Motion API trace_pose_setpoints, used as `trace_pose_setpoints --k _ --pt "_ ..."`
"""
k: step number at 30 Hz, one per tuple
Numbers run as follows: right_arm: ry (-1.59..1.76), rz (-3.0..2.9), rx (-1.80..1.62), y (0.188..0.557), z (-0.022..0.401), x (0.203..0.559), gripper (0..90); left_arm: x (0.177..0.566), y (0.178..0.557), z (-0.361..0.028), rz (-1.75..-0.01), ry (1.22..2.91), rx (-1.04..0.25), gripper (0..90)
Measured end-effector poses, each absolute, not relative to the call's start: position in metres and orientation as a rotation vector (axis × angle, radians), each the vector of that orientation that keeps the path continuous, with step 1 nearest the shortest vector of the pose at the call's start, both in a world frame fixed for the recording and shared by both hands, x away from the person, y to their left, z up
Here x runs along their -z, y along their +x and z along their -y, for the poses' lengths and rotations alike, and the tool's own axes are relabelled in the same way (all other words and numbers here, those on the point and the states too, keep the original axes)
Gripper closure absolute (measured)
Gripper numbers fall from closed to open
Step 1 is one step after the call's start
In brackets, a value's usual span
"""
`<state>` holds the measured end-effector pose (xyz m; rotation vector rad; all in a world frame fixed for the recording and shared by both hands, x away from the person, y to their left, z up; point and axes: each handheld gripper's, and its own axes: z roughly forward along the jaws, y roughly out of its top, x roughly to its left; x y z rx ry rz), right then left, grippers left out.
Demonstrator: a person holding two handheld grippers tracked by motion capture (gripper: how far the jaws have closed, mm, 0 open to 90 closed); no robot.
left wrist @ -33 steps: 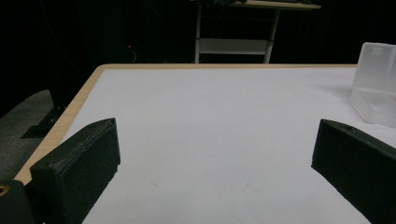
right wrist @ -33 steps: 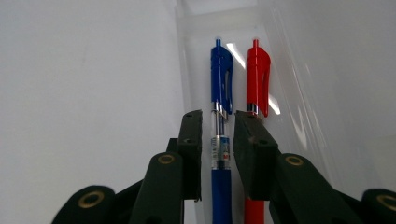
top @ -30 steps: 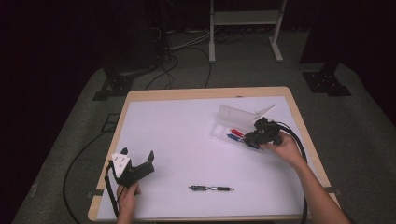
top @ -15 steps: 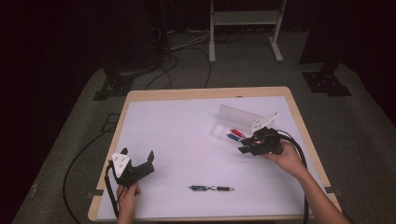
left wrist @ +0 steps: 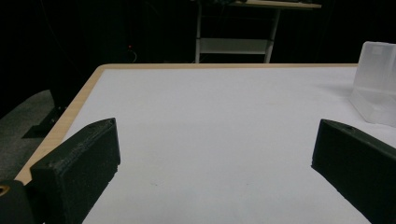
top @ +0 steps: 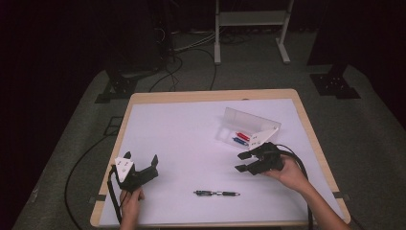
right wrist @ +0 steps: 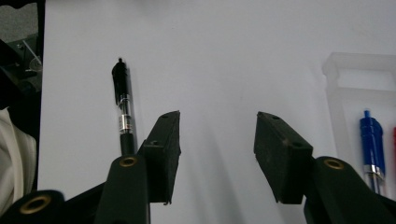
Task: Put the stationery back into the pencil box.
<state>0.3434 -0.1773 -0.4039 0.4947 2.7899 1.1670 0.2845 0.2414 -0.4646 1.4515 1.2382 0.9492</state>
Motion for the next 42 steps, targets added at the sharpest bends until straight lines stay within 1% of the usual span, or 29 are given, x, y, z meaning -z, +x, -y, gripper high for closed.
trace_pose_setpoints --k 12,19,27,36,42 --pt "0.455 -2.842 -1.202 0.323 0.16 0.417 42.9 0.465 0.284 -0.241 -1.238 1.451 -0.948 0.3" --pt "0.372 -2.86 -1.211 0.311 0.149 0.421 43.0 0.465 0.284 -0.241 -1.238 1.451 -0.948 0.4" --pt "0.355 -2.902 -1.194 0.304 0.134 0.434 43.3 0.465 0.285 -0.242 -1.237 1.45 -0.946 0.4" --pt "0.311 -2.932 -1.135 0.298 0.115 0.447 46.4 0.465 0.285 -0.242 -1.238 1.449 -0.944 0.4" --pt "0.289 -2.952 -1.119 0.297 0.107 0.454 50.9 0.465 0.284 -0.242 -1.237 1.45 -0.946 0.3"
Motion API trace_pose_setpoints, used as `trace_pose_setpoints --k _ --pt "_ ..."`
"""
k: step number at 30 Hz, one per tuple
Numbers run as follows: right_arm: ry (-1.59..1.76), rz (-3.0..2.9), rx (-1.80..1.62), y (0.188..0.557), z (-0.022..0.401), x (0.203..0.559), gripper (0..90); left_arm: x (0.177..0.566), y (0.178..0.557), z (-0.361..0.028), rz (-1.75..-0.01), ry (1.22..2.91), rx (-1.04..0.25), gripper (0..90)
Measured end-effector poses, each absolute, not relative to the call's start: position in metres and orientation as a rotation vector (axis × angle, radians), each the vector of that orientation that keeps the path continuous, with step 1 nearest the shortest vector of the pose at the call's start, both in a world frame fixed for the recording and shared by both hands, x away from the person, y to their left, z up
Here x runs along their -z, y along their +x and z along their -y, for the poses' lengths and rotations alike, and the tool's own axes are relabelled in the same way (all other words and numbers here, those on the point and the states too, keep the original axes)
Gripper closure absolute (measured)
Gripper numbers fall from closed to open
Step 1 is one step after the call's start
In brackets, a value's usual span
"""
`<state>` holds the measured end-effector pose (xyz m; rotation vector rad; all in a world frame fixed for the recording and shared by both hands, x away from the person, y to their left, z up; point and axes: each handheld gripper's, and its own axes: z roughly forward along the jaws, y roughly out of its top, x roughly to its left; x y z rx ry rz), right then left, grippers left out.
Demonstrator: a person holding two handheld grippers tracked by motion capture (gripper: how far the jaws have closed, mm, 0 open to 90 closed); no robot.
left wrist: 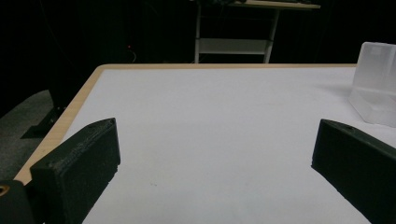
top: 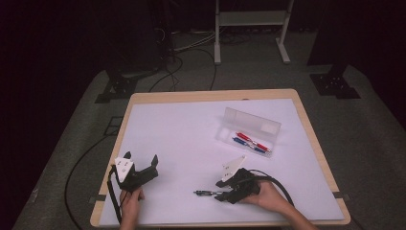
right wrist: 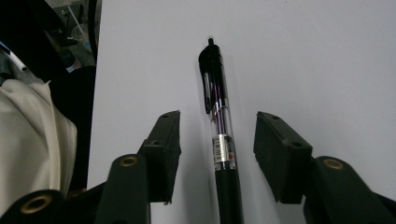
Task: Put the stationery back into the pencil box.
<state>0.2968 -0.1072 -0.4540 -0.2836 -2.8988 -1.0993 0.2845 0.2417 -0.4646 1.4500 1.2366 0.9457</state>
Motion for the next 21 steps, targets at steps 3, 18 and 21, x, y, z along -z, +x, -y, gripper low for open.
trace_pose_setpoints --k 3,18,21 --pt "-0.286 2.897 1.102 0.2976 0.1046 0.4563 53.3 0.4646 0.2845 -0.2418 -1.237 1.449 -0.945 0.4" --pt "-0.285 2.947 1.086 0.2974 0.0995 0.4639 71.6 0.4646 0.2845 -0.2419 -1.237 1.449 -0.943 0.4" --pt "-0.284 2.955 1.087 0.2967 0.0995 0.464 75.0 0.4646 0.2845 -0.2418 -1.237 1.448 -0.945 0.4"
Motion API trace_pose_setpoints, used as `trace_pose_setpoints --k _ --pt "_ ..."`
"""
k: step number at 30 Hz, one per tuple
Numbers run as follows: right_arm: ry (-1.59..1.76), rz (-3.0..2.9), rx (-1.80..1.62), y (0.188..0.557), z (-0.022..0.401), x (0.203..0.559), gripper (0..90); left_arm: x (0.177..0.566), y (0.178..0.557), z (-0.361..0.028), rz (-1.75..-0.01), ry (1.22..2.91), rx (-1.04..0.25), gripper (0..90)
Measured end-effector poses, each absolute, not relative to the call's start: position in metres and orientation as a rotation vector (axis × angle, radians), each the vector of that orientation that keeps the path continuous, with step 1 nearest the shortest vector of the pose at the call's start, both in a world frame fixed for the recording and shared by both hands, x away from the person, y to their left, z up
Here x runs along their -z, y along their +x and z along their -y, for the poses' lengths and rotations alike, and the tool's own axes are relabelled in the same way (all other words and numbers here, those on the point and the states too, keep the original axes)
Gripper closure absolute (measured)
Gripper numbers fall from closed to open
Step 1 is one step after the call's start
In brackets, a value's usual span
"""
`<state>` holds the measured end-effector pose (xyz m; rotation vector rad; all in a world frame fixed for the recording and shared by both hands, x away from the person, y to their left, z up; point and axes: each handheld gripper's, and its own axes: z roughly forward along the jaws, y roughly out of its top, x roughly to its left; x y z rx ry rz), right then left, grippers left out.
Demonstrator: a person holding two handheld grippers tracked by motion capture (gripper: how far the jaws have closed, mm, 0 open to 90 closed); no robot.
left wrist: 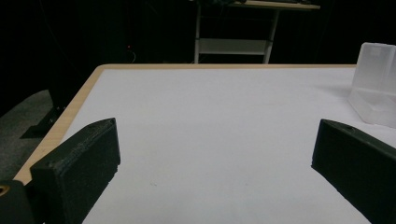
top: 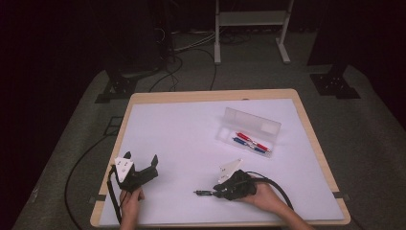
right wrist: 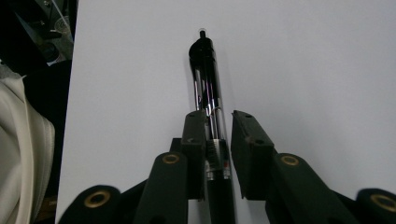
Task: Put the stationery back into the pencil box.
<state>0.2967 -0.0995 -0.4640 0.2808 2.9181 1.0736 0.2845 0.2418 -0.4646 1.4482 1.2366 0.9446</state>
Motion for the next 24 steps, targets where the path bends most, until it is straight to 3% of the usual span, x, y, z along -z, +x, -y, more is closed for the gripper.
trace_pose_setpoints --k 12,24 --pt "0.267 -2.926 -1.088 0.295 0.099 0.462 78.6 0.465 0.284 -0.242 -1.236 1.448 -0.944 0.4" --pt "0.351 -2.851 -1.178 0.308 0.124 0.437 78.7 0.465 0.284 -0.242 -1.236 1.448 -0.944 0.4"
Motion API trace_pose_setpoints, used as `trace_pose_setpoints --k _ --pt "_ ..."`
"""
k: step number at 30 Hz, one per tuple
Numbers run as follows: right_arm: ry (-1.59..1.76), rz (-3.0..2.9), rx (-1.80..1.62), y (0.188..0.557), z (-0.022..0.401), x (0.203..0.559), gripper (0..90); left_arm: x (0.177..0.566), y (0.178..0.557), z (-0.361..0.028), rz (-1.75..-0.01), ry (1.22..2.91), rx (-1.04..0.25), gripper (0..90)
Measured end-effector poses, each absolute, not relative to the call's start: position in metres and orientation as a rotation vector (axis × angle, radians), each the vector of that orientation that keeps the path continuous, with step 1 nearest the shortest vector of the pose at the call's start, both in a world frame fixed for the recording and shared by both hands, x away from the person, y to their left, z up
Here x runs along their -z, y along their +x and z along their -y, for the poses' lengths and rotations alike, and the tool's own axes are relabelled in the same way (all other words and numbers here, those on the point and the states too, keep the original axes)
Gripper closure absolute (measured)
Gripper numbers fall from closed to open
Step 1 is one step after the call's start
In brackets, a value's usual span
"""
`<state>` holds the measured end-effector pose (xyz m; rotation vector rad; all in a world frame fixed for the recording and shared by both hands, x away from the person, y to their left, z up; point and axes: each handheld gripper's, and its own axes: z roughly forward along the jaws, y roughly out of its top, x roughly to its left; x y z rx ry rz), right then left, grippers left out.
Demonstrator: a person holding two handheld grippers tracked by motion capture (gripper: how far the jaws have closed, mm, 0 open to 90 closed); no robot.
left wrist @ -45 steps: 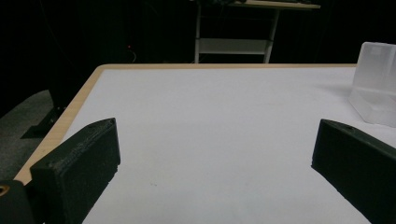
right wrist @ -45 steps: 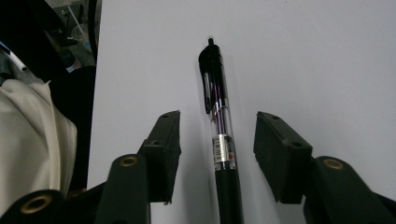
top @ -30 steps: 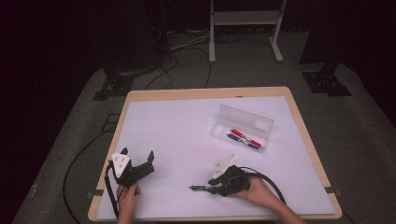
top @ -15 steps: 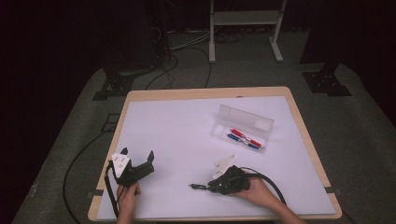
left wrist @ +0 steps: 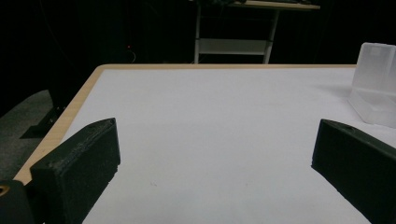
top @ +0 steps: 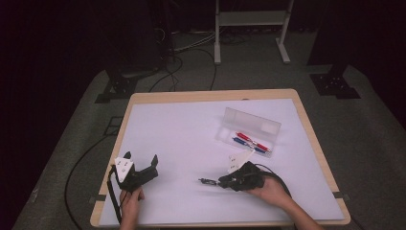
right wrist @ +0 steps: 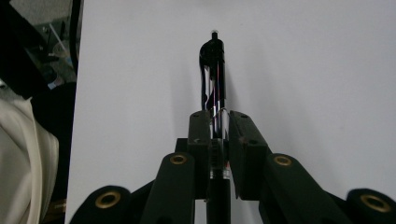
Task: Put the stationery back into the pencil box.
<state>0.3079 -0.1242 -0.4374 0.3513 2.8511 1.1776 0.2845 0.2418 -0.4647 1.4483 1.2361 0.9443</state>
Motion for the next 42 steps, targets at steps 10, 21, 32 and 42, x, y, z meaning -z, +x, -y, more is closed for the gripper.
trace_pose_setpoints --k 10,21,32,42 --pt "0.45 -2.779 -1.201 0.334 0.152 0.412 78.6 0.465 0.284 -0.242 -1.237 1.447 -0.943 0.3" --pt "0.553 -2.717 -1.175 0.359 0.175 0.393 78.7 0.465 0.284 -0.242 -1.237 1.447 -0.944 0.4" --pt "0.634 -2.691 -1.131 0.383 0.187 0.392 78.8 0.465 0.284 -0.242 -1.237 1.447 -0.941 0.4" --pt "0.699 -2.666 -1.136 0.4 0.201 0.396 78.7 0.465 0.284 -0.242 -1.235 1.446 -0.942 0.4"
